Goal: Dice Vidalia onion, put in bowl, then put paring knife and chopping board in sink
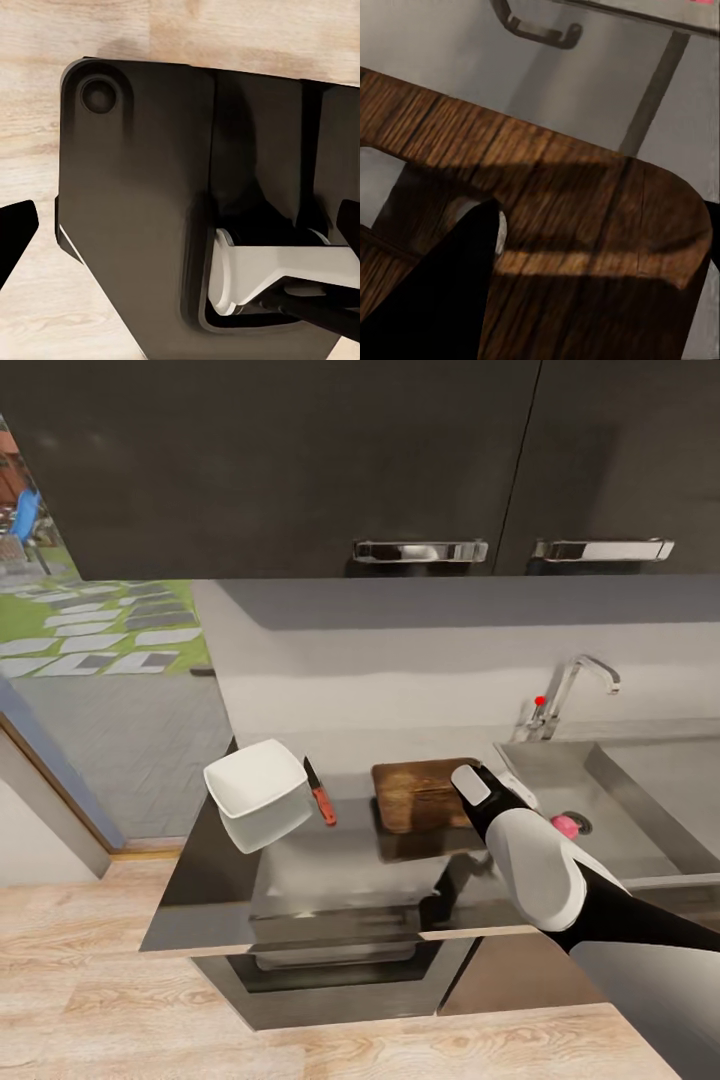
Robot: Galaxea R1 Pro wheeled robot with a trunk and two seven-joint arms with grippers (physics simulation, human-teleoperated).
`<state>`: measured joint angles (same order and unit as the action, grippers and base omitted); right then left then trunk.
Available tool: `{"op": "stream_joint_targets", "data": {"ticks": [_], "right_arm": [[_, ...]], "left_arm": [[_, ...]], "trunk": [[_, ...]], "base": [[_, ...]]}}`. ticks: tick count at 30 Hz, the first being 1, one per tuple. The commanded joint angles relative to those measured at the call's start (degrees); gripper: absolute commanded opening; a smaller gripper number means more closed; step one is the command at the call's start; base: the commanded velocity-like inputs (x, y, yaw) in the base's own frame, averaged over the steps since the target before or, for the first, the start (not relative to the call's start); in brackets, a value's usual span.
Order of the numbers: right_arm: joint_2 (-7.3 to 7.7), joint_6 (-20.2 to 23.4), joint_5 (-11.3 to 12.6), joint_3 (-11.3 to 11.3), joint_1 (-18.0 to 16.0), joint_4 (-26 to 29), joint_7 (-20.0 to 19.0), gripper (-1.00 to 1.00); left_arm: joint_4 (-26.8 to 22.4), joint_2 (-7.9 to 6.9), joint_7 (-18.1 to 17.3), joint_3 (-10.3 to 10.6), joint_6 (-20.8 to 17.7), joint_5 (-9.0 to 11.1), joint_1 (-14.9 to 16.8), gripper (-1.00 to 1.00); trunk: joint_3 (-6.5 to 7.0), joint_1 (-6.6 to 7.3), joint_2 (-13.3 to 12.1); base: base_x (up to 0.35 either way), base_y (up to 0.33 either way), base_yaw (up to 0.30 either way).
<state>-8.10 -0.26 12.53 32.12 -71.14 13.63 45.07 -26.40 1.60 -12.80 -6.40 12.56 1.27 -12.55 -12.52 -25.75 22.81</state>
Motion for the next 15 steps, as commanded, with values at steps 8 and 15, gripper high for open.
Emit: {"op": "stream_joint_targets", "data": {"ticks": [8, 15], "right_arm": [[0.01, -2.0, 0.7, -0.2, 0.1, 0.1, 2.9, -1.00], [0.01, -2.1, 0.7, -0.2, 0.2, 0.1, 3.0, -1.00]], "left_arm": [[-0.1, 0.07, -0.6, -0.5, -0.1, 0.1, 0.0, 1.00], [-0.1, 0.07, -0.6, -0.5, -0.1, 0.1, 0.0, 1.00]], "trunk": [[-0.10, -0.03, 0.1], [-0.10, -0.03, 0.1]], "base": [[0.000, 0.000, 0.000], [0.000, 0.000, 0.000]]}}
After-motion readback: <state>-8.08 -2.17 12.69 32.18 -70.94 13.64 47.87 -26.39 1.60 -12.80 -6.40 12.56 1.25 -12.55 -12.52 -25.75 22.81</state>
